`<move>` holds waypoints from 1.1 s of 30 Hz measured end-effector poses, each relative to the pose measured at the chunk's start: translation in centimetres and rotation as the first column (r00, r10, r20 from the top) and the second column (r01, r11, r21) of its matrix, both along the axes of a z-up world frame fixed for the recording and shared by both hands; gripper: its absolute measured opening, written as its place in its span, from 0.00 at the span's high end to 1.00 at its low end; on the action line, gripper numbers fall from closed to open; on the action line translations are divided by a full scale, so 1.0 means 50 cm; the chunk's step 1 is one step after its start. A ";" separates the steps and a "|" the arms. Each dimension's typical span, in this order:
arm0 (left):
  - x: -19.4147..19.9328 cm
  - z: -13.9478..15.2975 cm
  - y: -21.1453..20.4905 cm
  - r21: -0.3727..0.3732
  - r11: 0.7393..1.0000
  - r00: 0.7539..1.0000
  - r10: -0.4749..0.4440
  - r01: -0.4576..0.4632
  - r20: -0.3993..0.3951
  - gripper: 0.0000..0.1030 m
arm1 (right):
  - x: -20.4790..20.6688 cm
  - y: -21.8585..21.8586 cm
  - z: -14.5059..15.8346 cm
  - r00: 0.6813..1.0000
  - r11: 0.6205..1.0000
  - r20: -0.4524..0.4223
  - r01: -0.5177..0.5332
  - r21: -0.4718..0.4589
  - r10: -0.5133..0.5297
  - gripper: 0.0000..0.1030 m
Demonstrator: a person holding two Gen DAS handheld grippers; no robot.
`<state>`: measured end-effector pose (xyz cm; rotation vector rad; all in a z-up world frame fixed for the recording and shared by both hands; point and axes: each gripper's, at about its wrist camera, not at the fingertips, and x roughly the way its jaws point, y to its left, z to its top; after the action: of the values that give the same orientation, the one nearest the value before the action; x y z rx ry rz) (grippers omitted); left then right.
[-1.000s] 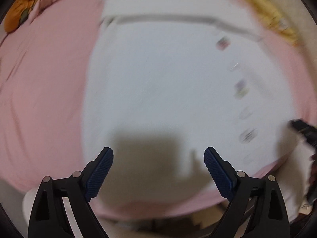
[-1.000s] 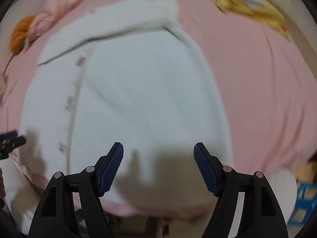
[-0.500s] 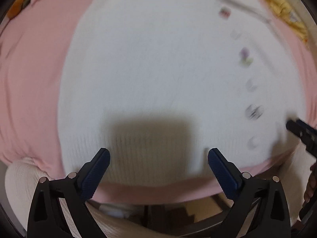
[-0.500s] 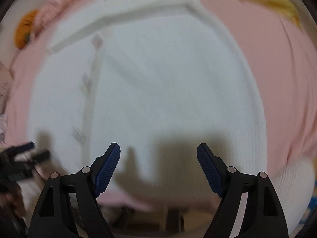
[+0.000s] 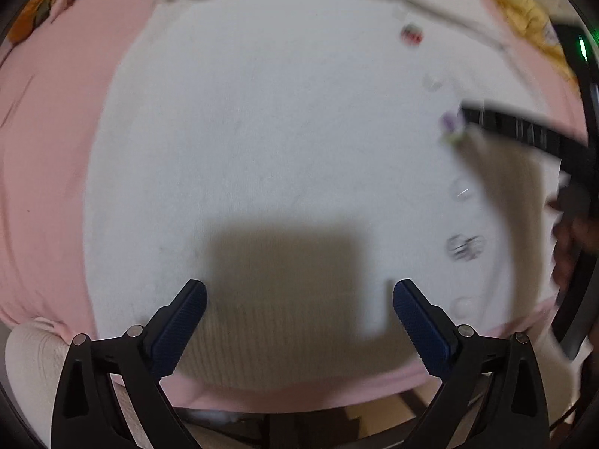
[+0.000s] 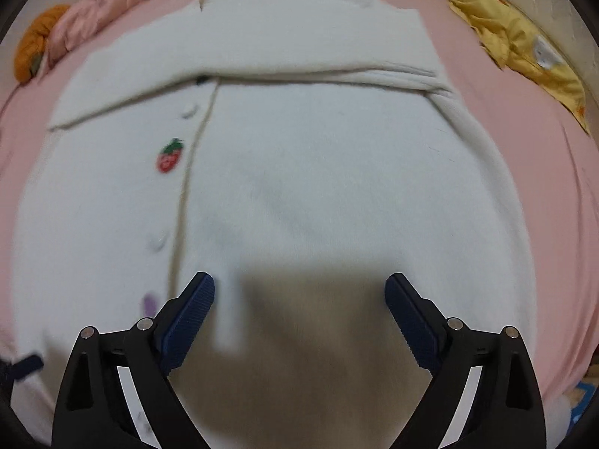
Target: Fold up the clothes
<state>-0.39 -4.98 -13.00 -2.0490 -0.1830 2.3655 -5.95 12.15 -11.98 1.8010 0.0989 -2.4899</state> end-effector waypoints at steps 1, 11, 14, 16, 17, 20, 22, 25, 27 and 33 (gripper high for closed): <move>-0.004 0.007 0.004 -0.014 1.000 1.000 -0.003 0.003 -0.015 0.03 | 0.029 0.011 0.015 1.000 1.000 -0.023 -0.004 0.000 0.004 0.10; -0.015 -0.058 0.009 -0.054 0.998 0.997 0.024 -0.020 0.078 0.00 | 0.169 0.116 -0.028 0.995 0.996 0.047 0.085 -0.003 -0.085 0.08; 0.007 -0.025 0.016 -0.048 0.999 0.999 0.023 -0.021 0.041 0.00 | 0.195 0.122 0.011 0.994 0.996 0.064 0.091 -0.015 -0.090 0.08; 0.019 -0.040 0.015 -0.068 0.997 0.998 0.025 -0.021 0.061 0.00 | 0.222 0.131 0.012 0.992 0.994 0.076 0.099 0.041 -0.102 0.08; 0.024 -0.065 0.014 -0.085 0.996 0.994 0.026 -0.018 0.102 0.00 | 0.231 0.139 -0.003 0.989 0.993 0.106 0.103 0.052 -0.108 0.08; 0.034 -0.087 0.019 -0.057 0.997 0.995 0.048 -0.043 0.089 0.00 | 0.251 0.169 -0.050 0.978 0.989 0.144 0.150 0.006 -0.149 0.01; 0.034 -0.082 0.039 -0.078 0.996 0.996 0.040 -0.033 0.085 0.00 | 0.255 0.170 -0.051 0.977 0.988 0.145 0.156 0.009 -0.156 0.01; 0.040 -0.073 0.059 -0.080 0.996 0.996 0.047 -0.041 0.074 0.00 | 0.267 0.166 -0.046 0.979 0.989 0.137 0.148 0.023 -0.150 0.01; 0.045 -0.051 0.072 -0.071 0.996 0.997 0.053 -0.049 0.049 0.00 | 0.280 0.165 -0.029 0.981 0.989 0.126 0.150 0.014 -0.150 0.01; 0.053 0.076 0.128 -0.074 0.996 0.985 0.036 -0.049 -0.169 0.00 | 0.312 0.120 0.140 0.989 0.998 -0.140 0.052 -0.028 -0.055 0.01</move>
<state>2.28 1.40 -9.22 -1.8821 -0.1367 2.5948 9.64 18.14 -4.96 1.6388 0.0280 -2.6416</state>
